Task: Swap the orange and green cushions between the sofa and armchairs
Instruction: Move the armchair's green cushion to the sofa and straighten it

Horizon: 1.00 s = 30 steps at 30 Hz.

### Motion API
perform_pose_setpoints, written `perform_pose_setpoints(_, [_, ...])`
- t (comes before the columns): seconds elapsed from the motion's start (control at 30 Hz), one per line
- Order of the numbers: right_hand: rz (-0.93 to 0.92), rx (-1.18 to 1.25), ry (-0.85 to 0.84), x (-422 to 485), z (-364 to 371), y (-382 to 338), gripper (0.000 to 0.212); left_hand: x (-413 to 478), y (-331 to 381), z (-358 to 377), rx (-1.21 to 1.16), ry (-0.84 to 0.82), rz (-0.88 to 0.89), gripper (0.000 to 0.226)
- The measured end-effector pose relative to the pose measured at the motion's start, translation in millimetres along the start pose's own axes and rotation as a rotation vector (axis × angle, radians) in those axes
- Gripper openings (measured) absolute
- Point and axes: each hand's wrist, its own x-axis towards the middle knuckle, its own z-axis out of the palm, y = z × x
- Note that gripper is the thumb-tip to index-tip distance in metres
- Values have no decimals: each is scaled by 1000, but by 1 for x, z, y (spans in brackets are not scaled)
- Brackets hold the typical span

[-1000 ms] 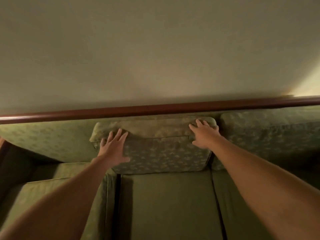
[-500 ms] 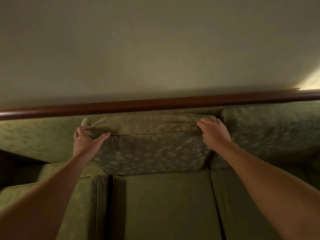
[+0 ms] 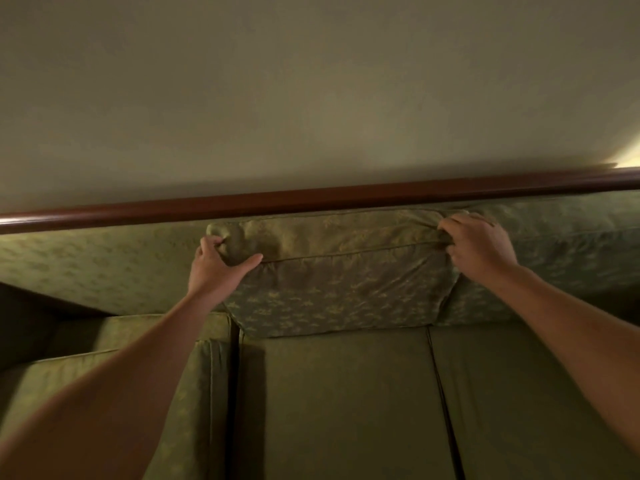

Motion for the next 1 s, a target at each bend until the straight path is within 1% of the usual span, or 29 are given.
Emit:
perform_pose_setpoints(0.07, [12,-80,-31,-1,6,-13,47,2,-4,4,145,-43,66,102])
perform_pose_setpoints(0.13, [18,-129,-28,-8,14,-22,61,0,-3,9,337,-53,181,97])
perform_pose_setpoints(0.2, [-1,-124,10,-19,23,-26,67,-3,0,15,471,-87,302,94])
perform_pose_setpoints(0.23, [-9,-116,26,-23,27,-26,68,-5,0,17,521,-108,331,96])
perform_pose_setpoints(0.3, [-28,-113,13,-30,36,-25,72,-8,-2,21,591,-137,337,100])
perform_pose_setpoints(0.37, [-22,-94,-40,-34,45,-20,75,-8,-5,23,607,-159,319,100])
perform_pose_setpoints(0.5, [51,-59,-155,-35,53,-18,79,5,2,16,629,-280,284,93])
perform_pose_setpoints(0.57, [92,-54,-175,-27,46,-28,86,4,7,15,673,-265,271,93])
perform_pose_setpoints(0.6, [90,-47,-156,-25,43,-35,88,0,9,18,682,-247,261,93])
perform_pose_setpoints(0.67, [2,-23,-142,-31,40,-45,92,-10,9,24,642,-252,236,97])
perform_pose_setpoints(0.73, [-70,-53,-221,-45,42,-49,99,-12,6,22,576,-312,225,102])
perform_pose_setpoints(0.8, [-37,-60,-278,-51,40,-51,102,-11,4,9,518,-347,245,104])
perform_pose_setpoints(0.83, [-14,-41,-275,-51,37,-55,100,-13,0,2,491,-330,269,104])
perform_pose_setpoints(0.9, [-5,40,-196,-55,32,-69,93,-25,-13,-8,456,-249,328,103])
perform_pose_setpoints(1.0, [-102,217,-35,-78,28,-104,69,-54,-50,-22,444,-167,362,105])
